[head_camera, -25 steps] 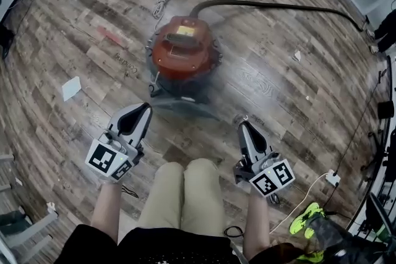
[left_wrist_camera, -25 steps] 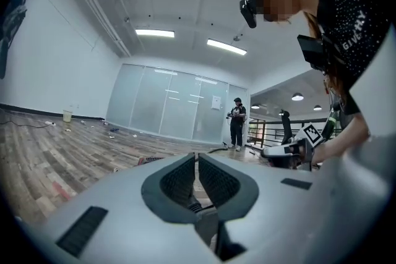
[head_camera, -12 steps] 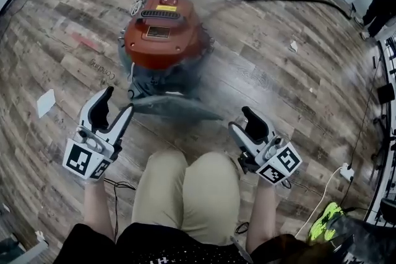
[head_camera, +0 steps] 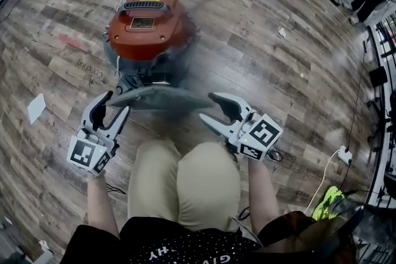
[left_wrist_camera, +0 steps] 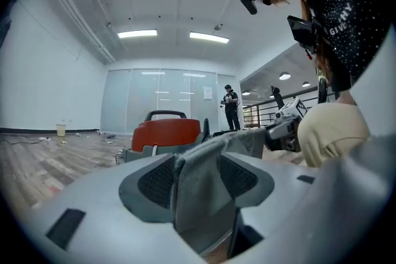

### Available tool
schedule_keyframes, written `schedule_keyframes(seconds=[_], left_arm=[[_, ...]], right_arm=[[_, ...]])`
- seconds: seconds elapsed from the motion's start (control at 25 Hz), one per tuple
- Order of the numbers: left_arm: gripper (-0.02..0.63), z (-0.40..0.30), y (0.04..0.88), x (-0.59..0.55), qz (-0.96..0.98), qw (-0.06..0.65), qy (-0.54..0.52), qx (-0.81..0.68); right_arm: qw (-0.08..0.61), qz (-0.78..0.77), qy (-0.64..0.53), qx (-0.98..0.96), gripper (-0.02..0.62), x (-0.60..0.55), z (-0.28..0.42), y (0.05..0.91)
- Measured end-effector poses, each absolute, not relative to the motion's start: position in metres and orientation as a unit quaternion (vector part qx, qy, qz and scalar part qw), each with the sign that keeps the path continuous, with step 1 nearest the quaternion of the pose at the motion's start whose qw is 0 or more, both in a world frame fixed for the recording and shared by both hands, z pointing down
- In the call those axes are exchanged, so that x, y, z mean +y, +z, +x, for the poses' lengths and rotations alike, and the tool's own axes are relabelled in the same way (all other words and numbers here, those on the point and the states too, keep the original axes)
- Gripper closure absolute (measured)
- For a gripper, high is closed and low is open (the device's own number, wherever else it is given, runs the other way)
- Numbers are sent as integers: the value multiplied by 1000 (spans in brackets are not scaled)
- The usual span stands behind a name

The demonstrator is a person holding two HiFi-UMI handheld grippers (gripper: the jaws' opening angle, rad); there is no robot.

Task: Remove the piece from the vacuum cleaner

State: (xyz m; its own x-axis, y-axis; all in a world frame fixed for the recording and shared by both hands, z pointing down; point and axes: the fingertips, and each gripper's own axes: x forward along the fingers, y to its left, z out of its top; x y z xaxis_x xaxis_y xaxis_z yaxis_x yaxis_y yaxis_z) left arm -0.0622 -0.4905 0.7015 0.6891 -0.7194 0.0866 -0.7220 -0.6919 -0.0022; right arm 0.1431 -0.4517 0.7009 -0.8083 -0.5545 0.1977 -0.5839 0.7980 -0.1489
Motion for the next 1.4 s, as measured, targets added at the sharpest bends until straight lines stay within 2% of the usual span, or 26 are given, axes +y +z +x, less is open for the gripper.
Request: schedule_keyframes(seconds=[0.12, 0.2, 0.24, 0.28, 0.32, 0.4, 1.0, 1.4], left_arm=[[371, -62, 704, -492, 913, 34, 23, -405], [373, -58, 706, -490, 912, 45, 15, -408], [375, -59, 708, -488, 910, 49, 15, -411], [426, -60, 709, -486, 909, 53, 15, -414], [514, -61, 710, -484, 909, 57, 17, -413], [577, -58, 710, -479, 914, 61, 22, -400], [586, -46, 697, -445, 933, 54, 50, -353], [586, -46, 700, -433, 931, 63, 21, -359]], right_arm=[[91, 314, 91, -941, 374, -456, 137, 706], [105, 339, 79, -931, 549, -459, 139, 708], [109, 347, 75, -928, 559, -460, 140, 709], [107, 351, 74, -927, 566, -460, 139, 709], [104, 353, 76, -927, 566, -460, 138, 709], [100, 352, 77, -928, 568, -459, 138, 707], [90, 351, 69, -930, 571, -433, 135, 691], [85, 327, 65, -939, 572, -419, 137, 696]])
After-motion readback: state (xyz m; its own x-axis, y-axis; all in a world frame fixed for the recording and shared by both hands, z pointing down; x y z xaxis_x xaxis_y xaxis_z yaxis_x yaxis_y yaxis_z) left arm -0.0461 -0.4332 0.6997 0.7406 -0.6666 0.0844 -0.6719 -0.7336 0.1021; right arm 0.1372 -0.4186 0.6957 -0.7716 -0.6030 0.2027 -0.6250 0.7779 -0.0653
